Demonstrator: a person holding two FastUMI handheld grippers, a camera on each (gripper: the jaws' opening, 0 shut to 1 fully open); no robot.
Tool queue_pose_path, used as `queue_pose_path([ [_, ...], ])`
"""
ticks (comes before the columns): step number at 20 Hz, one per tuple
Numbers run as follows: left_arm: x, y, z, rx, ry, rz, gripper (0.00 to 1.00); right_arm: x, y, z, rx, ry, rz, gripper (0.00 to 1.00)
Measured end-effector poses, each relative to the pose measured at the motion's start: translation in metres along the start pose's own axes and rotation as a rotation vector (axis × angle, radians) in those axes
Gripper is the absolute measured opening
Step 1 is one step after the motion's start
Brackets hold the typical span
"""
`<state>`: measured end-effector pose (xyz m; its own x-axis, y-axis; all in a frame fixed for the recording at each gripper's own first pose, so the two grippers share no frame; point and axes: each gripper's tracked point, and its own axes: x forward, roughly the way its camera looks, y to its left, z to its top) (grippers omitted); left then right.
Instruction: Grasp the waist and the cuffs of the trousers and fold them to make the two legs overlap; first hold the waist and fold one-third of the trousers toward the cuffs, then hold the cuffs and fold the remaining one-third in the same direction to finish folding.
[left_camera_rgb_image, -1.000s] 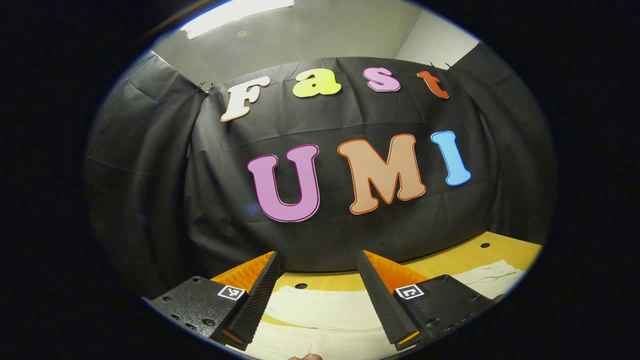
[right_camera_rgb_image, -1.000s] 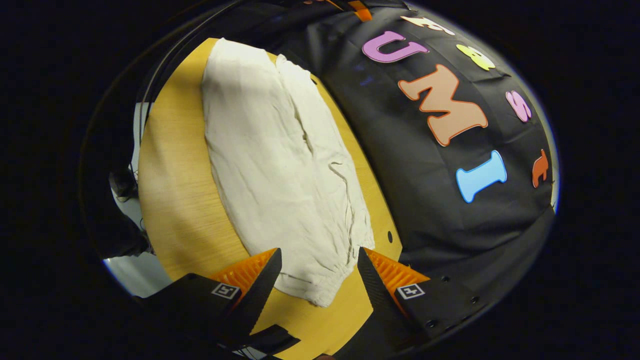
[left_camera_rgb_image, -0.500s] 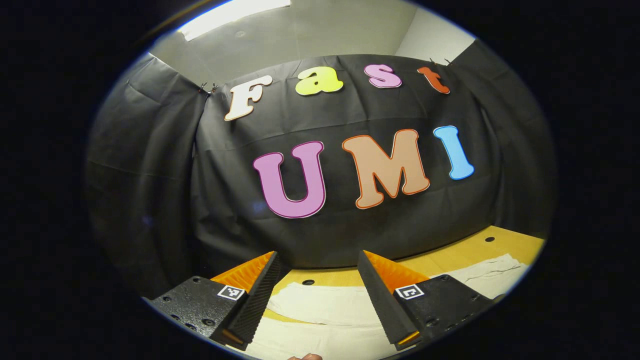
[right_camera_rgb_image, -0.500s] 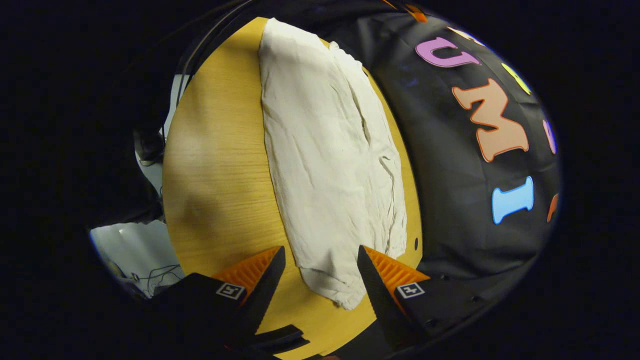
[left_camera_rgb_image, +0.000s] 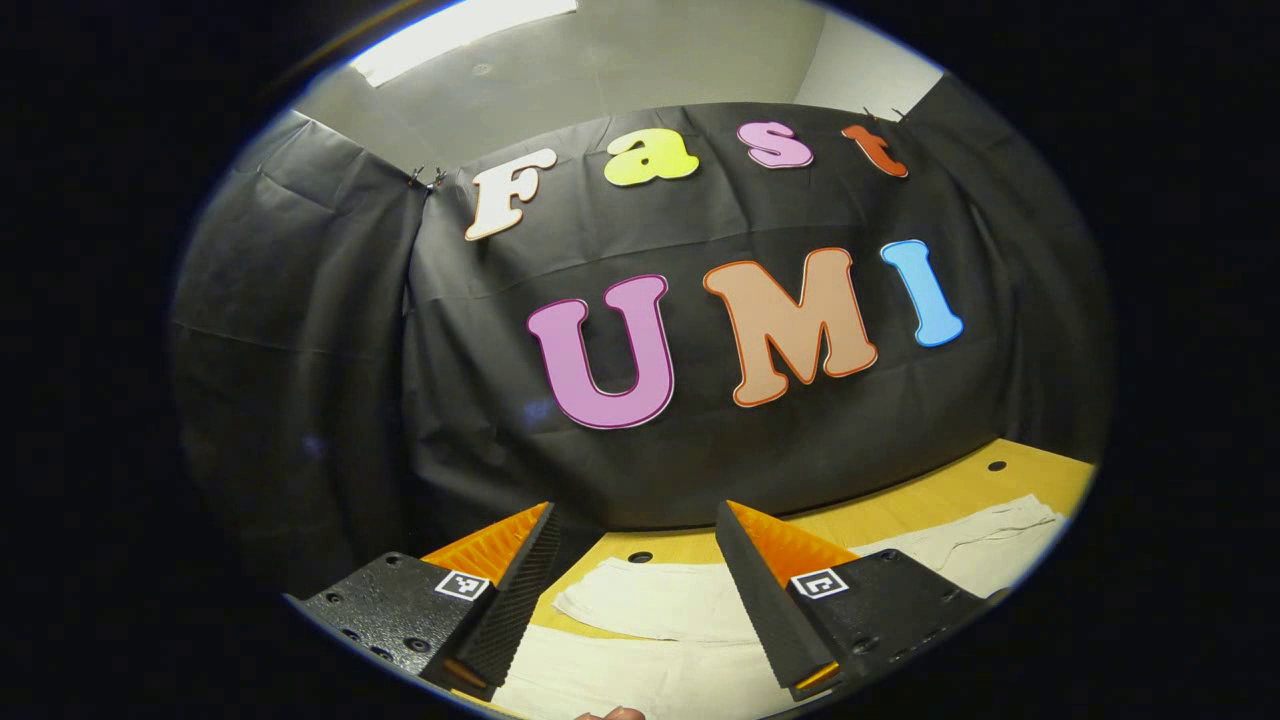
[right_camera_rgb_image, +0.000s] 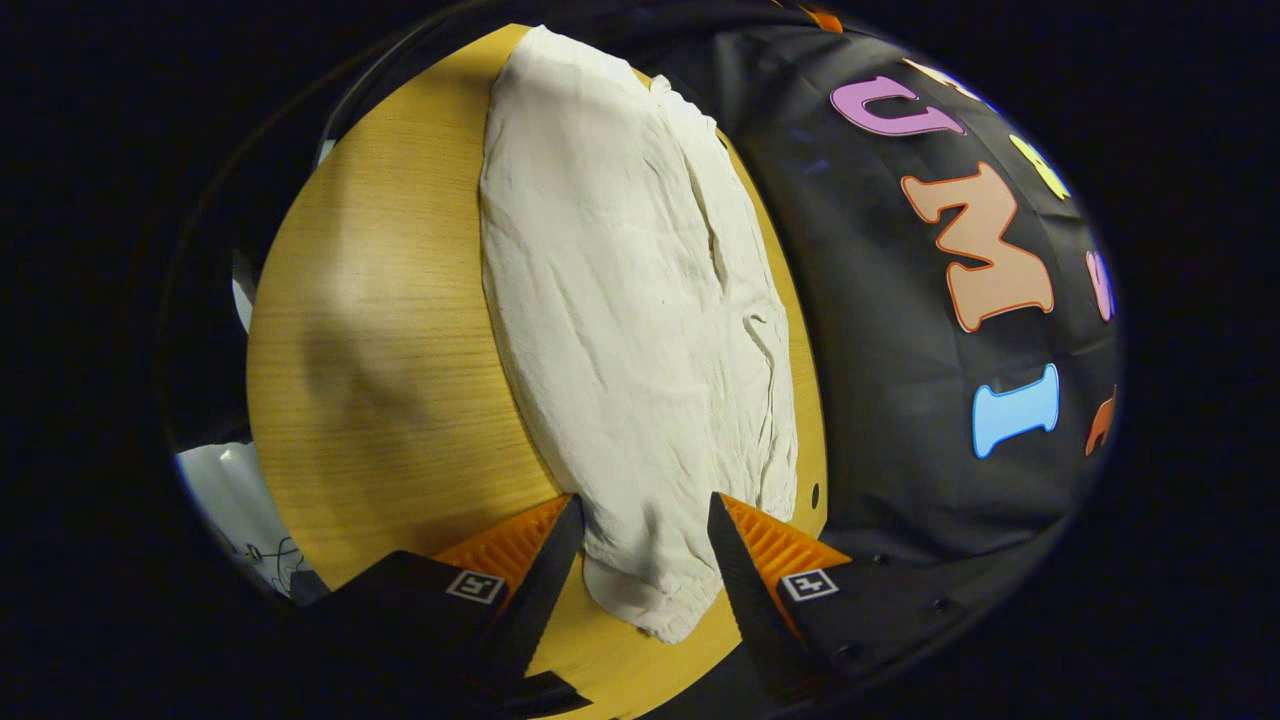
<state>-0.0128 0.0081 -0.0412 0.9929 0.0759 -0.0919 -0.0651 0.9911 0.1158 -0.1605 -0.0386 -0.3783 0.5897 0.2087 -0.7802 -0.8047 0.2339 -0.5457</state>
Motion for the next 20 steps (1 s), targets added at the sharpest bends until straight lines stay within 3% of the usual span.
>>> queue_pose_path([
  [4,-0.002,0.005,-0.006,0.019,0.010,0.002,0.93,0.013,0.003,0.001,0.005,0.029,0.003,0.72],
  [7,-0.004,0.008,-0.015,0.051,0.023,0.002,0.96,0.016,0.013,0.004,-0.014,0.046,-0.008,0.15],
  [8,-0.006,0.011,-0.019,0.066,0.028,0.003,0.96,0.015,0.010,0.005,-0.011,0.043,-0.035,0.15],
  [9,-0.008,0.014,-0.022,0.080,0.031,0.004,0.96,0.018,0.010,0.002,0.017,0.049,-0.044,0.05],
  [10,-0.010,0.017,-0.026,0.098,0.038,0.004,0.96,0.017,0.010,0.001,0.060,0.052,-0.038,0.11],
  [13,-0.015,0.030,-0.041,0.171,0.058,-0.001,0.96,0.020,0.009,-0.002,0.182,0.085,-0.015,0.07],
  [17,-0.024,0.057,-0.082,0.305,0.132,-0.008,0.96,0.020,0.010,0.002,0.073,0.065,-0.063,0.07],
  [19,-0.033,0.068,-0.119,0.372,0.211,-0.019,0.96,0.020,0.010,0.002,0.056,0.066,-0.081,0.04],
  [20,-0.038,0.071,-0.134,0.397,0.235,-0.031,0.96,0.021,0.009,0.002,0.065,0.070,-0.083,0.07],
])
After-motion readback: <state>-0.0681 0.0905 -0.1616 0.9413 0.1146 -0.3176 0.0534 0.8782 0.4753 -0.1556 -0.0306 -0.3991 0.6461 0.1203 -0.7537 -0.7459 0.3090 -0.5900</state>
